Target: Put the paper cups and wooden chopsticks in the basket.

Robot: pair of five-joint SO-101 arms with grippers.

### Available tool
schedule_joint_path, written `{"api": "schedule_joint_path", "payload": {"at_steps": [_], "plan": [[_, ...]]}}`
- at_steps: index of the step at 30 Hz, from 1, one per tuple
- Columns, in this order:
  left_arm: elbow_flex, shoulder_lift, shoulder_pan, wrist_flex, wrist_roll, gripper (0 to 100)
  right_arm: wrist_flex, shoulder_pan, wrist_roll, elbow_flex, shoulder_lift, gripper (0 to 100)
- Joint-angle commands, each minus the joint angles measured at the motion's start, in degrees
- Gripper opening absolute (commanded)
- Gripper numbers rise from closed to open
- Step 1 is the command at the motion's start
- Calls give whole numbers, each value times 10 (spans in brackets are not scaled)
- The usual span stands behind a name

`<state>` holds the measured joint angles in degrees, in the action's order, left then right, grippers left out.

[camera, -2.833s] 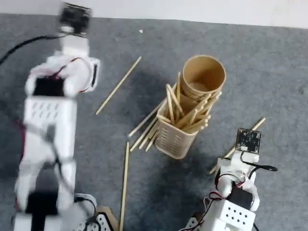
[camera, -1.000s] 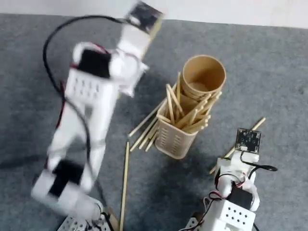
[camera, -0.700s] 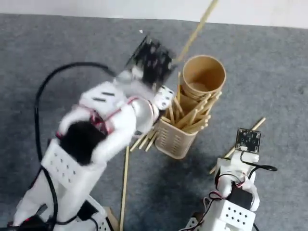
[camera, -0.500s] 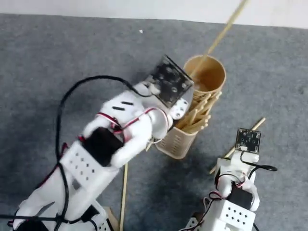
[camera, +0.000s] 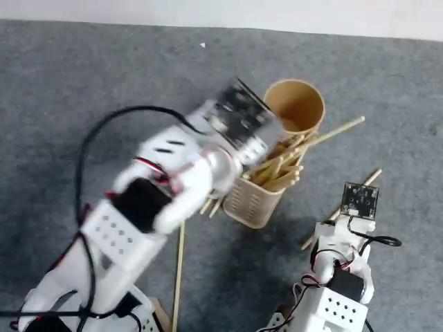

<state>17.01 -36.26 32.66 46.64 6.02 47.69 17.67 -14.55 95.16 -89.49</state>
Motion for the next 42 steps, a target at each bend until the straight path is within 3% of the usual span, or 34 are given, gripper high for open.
{"api": "schedule_joint_path", "payload": {"at_steps": [1, 5, 10, 13, 17, 23, 29, 32, 37, 42], "plan": [[-142, -5, -93, 82, 4, 151, -33, 8, -4, -47, -1, 185], [-219, -5, -184, 181, -11, 150, -102, 9, -4, -54, -1, 185], [-217, -5, -283, 295, -12, 150, -92, 9, -8, -35, 0, 185], [-194, -5, -335, 336, -12, 150, -12, 15, 13, -75, 40, 185], [-147, -5, -371, 369, -12, 150, 139, -8, 12, -263, 197, 185], [3, -4, -375, 356, -14, 150, 172, -48, 38, -432, 509, 185], [183, -4, -376, 208, -15, 150, 109, -48, 120, -458, 714, 184], [217, -4, -376, 168, -15, 150, 72, -41, 142, -468, 785, 184], [229, -5, -374, 166, -15, 150, 58, -41, 166, -517, 887, 180], [242, -5, -373, 163, -15, 150, 82, -35, 164, -571, 966, 29]]}}
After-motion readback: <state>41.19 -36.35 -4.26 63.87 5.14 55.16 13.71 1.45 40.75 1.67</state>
